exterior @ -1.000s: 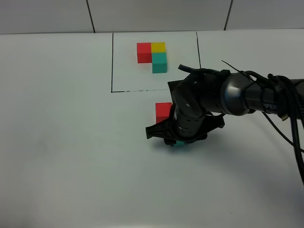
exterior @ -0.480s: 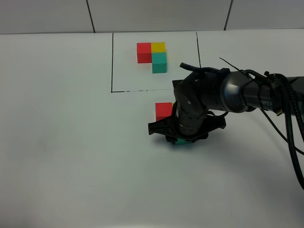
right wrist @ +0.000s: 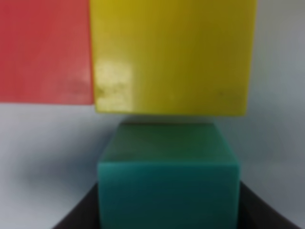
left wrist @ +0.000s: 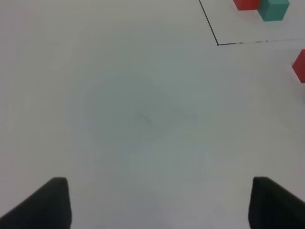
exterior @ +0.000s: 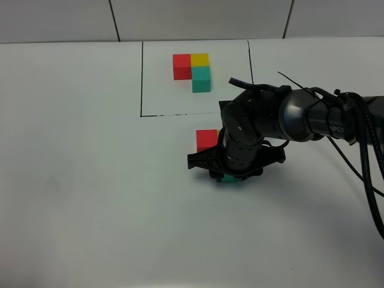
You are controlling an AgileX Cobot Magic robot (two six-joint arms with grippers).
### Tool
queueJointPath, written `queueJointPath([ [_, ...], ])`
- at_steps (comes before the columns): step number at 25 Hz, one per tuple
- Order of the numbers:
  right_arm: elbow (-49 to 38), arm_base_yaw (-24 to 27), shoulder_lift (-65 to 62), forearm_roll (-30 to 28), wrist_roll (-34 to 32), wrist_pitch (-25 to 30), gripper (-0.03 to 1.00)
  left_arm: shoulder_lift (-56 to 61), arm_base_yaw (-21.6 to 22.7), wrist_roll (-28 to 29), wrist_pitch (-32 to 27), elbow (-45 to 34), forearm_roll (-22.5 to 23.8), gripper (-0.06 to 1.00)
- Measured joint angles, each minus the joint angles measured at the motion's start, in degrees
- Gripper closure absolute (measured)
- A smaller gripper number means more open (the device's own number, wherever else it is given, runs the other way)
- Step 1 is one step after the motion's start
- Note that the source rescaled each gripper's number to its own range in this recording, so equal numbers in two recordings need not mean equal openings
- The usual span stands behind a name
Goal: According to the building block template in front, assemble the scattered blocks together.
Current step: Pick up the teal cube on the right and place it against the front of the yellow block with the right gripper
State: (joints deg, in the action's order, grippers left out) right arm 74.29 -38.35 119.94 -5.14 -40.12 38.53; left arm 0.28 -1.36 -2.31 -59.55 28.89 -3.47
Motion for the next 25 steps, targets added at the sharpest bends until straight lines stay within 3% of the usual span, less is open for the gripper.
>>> queueJointPath([
  [25, 0.2, 1.6, 0.5, 0.6, 0.3, -3.7, 0.95, 0.0, 0.0, 0.0, 0.0, 0.0, 0.0, -0.01],
])
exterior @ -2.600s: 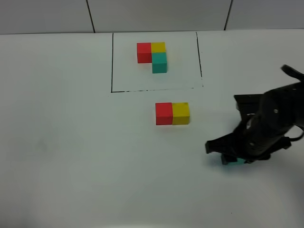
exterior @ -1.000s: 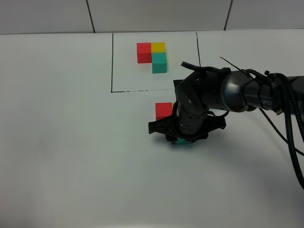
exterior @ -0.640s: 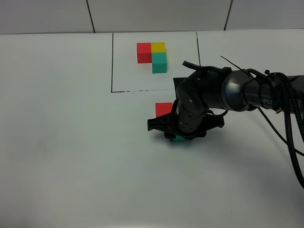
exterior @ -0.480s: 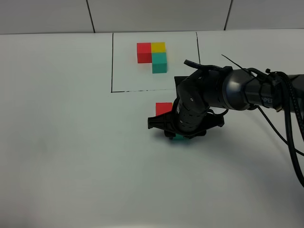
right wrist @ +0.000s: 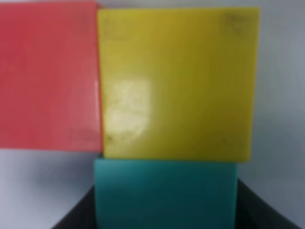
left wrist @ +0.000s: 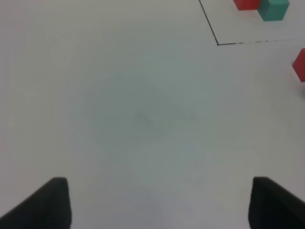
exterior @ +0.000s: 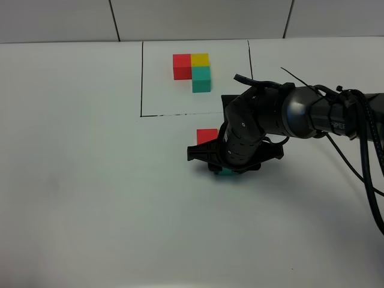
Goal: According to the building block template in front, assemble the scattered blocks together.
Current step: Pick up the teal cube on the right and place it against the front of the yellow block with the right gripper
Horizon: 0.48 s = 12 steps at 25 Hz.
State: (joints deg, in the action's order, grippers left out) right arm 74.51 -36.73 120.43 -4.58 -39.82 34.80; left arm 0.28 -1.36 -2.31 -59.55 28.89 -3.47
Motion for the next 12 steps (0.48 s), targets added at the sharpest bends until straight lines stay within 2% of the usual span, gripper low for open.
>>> queueJointPath([
  [10, 0.0, 0.0, 0.0, 0.1, 0.1, 0.0, 0.95, 0.0, 0.0, 0.0, 0.0, 0.0, 0.0, -0.01],
  [12, 0.0, 0.0, 0.0, 0.1, 0.4, 0.0, 0.91, 0.0, 0.0, 0.0, 0.0, 0.0, 0.0, -0.01],
])
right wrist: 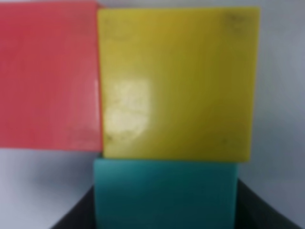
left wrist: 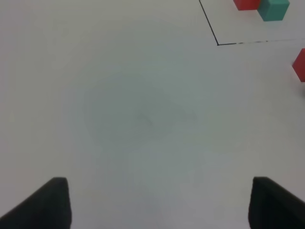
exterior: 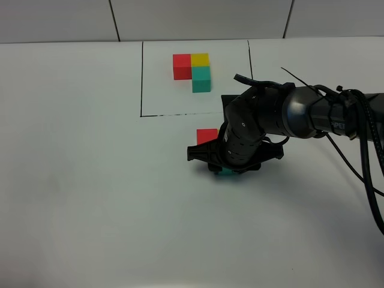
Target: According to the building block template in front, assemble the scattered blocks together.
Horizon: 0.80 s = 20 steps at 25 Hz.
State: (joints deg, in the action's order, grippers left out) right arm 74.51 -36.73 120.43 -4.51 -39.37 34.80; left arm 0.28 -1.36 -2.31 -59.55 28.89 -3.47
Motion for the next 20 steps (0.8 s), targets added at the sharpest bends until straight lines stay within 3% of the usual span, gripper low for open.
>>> queueJointPath([
  [2, 0.1, 0.0, 0.0, 0.2, 1.0, -0.5, 0.73, 0.0, 0.0, 0.0, 0.0, 0.0, 0.0, -0.01],
  [5, 0.3, 0.0, -0.2, -0.4, 2.7, -0.9, 0.27, 0.0, 0.0, 0.0, 0.0, 0.0, 0.0, -0.01],
  [7, 0.2, 0.0, -0.6, -0.6, 3.0, -0.6, 0.07, 0.0, 0.0, 0.0, 0.0, 0.0, 0.0, -0.01],
  [10, -0.3, 0.3, -2.5, -0.6, 4.3, 0.6, -0.01, 0.0, 0.0, 0.0, 0.0, 0.0, 0.0, -0.01],
  [15, -0.3, 1.3, -10.7, -0.6, 11.0, 2.8, -0.03, 0.0, 0.0, 0.0, 0.0, 0.0, 0.0, -0.01],
  [17, -0.3, 3.6, -13.8, -0.5, 15.9, 2.9, -0.03, 0.0, 0.0, 0.0, 0.0, 0.0, 0.0, -0.01],
  [20, -0.3, 11.0, -17.7, -0.8, 23.1, 3.0, -0.03, 0.0, 0.0, 0.0, 0.0, 0.0, 0.0, -0.01],
])
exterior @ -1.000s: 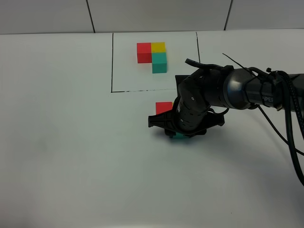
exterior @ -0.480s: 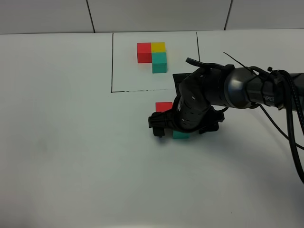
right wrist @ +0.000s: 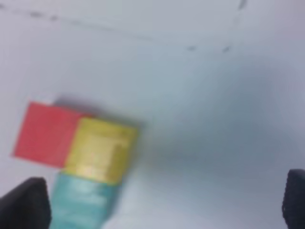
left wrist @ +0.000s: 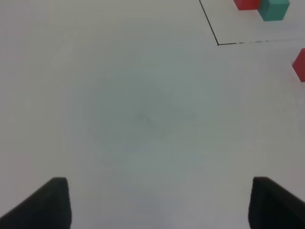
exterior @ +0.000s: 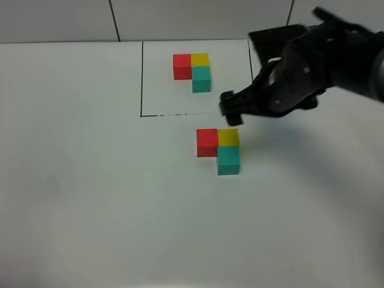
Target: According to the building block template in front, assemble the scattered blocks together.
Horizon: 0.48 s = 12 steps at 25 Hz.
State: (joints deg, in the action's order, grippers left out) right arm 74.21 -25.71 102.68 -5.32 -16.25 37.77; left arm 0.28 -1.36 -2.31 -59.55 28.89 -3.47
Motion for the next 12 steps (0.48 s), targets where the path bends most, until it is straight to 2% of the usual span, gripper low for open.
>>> queueJointPath([
  [4, -0.9, 11.6, -4.2, -0.4, 9.8, -0.8, -0.01, 0.0, 0.0, 0.0, 0.0, 0.0, 0.0, -0.01],
  [7, -4.2, 20.0, -8.5, 0.4, 15.2, -4.3, -0.01, 0.0, 0.0, 0.0, 0.0, 0.0, 0.0, -0.01],
  [9, -7.3, 24.3, -12.4, 2.4, 17.0, -7.7, -0.01, 0.0, 0.0, 0.0, 0.0, 0.0, 0.0, -0.01],
  [12, -11.8, 28.3, -19.6, 3.2, 19.4, -9.2, 0.00, 0.0, 0.0, 0.0, 0.0, 0.0, 0.0, -0.01],
])
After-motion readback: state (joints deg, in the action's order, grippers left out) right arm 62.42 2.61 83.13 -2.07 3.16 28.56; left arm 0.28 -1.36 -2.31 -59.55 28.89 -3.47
